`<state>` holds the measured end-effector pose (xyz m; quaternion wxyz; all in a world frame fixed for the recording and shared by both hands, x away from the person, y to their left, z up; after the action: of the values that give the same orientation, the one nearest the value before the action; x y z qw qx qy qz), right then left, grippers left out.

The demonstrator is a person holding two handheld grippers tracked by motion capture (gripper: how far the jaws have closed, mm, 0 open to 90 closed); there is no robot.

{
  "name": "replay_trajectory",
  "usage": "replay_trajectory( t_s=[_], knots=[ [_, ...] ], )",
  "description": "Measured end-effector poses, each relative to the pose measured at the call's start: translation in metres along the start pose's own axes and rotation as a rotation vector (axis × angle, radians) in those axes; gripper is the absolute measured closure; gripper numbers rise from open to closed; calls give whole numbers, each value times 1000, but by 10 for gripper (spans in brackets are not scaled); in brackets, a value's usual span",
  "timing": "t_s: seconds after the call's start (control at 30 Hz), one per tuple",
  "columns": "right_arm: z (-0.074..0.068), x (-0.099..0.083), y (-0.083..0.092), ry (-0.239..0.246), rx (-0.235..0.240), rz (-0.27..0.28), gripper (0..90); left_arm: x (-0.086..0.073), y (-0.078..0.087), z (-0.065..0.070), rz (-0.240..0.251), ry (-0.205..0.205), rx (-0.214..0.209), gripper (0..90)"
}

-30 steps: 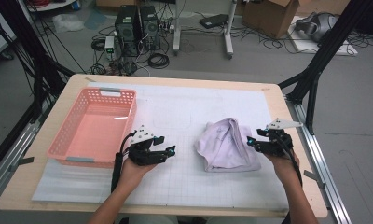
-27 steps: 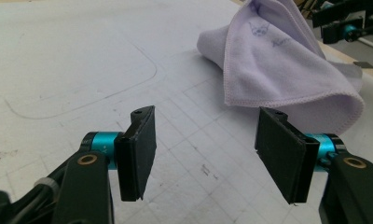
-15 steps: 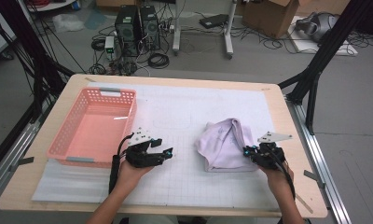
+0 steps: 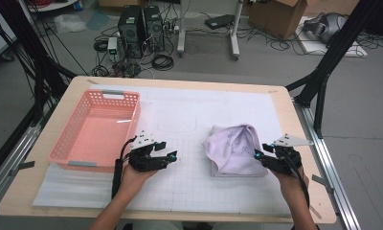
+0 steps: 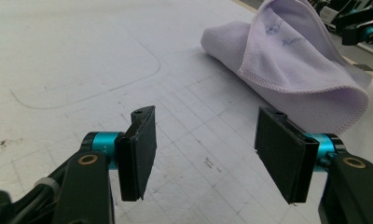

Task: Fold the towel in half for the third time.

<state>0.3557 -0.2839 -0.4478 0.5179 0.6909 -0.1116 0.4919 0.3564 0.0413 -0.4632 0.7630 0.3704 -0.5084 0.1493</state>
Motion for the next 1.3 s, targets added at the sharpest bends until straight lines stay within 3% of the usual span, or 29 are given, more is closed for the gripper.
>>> replay_trajectory(
  t_s=[0.2, 0.33, 0.47, 0.53, 0.63, 0.67, 0.7, 0.83, 1.03, 1.3],
  knots=[
    [-33, 35, -27, 60, 94, 22, 536, -1, 0, 1, -4, -2, -4, 390],
    [-55, 46, -50, 113, 148, -13, 529, -1, 0, 0, -3, 4, 1, 390],
    [-65, 43, -71, 135, 166, -76, 536, -1, 0, -1, -6, 3, -1, 390],
    [-67, 38, -79, 156, 162, -123, 580, -2, -1, 0, -7, 2, -1, 390],
    [-69, 31, -86, 185, 175, -164, 793, -3, -1, 0, -12, 4, -2, 390],
    [-70, 31, -86, 190, 177, -160, 860, -3, -1, -1, -12, 4, -2, 390],
    [-70, 31, -84, 190, 176, -154, 867, -3, -1, -1, -15, 2, -3, 391],
    [-66, 33, -72, 157, 190, -105, 876, -3, -1, -1, -11, 8, 1, 391],
    [-49, 29, -42, 106, 172, -19, 881, -3, -1, -2, -11, 10, 4, 392],
    [-11, -13, -12, 17, 111, -26, 893, -3, -1, -3, -11, 11, 3, 393]
  ],
)
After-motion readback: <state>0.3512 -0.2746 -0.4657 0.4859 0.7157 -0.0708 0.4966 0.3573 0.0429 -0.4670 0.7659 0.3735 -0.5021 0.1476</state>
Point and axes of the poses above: each handheld gripper's, and its own axes: y roughly backward along the jaws, x roughly out of its top, z roughly to its right, the point moved 9 cm from there along -y, roughly forward along the jaws, and after that the axes turned 2 degrees about x, right-handed, at the moved point
